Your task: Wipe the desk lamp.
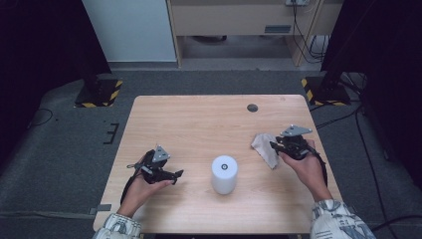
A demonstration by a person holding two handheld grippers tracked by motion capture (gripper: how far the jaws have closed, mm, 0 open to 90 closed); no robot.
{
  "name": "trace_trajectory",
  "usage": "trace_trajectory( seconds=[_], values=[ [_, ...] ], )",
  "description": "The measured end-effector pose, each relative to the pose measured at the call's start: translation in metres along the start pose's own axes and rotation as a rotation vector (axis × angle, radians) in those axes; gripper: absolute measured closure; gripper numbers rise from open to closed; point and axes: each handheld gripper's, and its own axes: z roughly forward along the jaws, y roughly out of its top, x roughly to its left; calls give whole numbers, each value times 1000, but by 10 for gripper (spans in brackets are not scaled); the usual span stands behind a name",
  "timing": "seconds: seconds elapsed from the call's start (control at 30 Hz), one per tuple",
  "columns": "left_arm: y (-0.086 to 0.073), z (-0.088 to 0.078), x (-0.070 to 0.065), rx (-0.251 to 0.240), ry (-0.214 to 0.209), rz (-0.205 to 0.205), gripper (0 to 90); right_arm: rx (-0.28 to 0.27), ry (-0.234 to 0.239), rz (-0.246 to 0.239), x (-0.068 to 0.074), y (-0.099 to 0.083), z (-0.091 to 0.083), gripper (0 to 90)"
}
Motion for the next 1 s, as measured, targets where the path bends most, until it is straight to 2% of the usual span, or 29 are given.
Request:
trace_trajectory(
  seconds=[0.1,0.27,0.4,0.5,0.57,0.63,0.67,0.7,0.73,0.77,0.83,0.87,1.0],
  values=[
    [3,-2,1,-20,1,-10,81,24,-1,7,-7,4,16,644],
    [1,-2,2,-20,-5,-7,84,59,-8,71,-19,2,45,558],
    [4,-1,-2,-32,-24,-3,84,87,0,97,-22,-2,64,457],
    [5,0,-7,-35,-41,16,81,119,13,111,-21,-4,75,434],
    [6,1,-9,-41,-51,20,80,128,18,114,-20,-5,81,456],
    [7,1,-11,-46,-62,18,77,133,27,109,-18,-6,85,524],
    [7,1,-11,-46,-62,18,77,133,27,109,-18,-6,85,524],
    [7,2,-13,-46,-71,20,75,129,38,109,-17,-8,85,621],
    [7,2,-13,-46,-71,20,74,129,38,109,-17,-8,85,621],
    [7,3,-14,-47,-80,22,74,129,45,100,-17,-8,85,675],
    [8,3,-21,-53,-101,37,65,129,71,117,-17,-9,81,748],
    [8,3,-21,-53,-101,37,65,129,71,117,-17,-9,81,748],
    [11,3,-32,-76,-140,67,57,103,128,133,-11,-6,68,755]
  ],
)
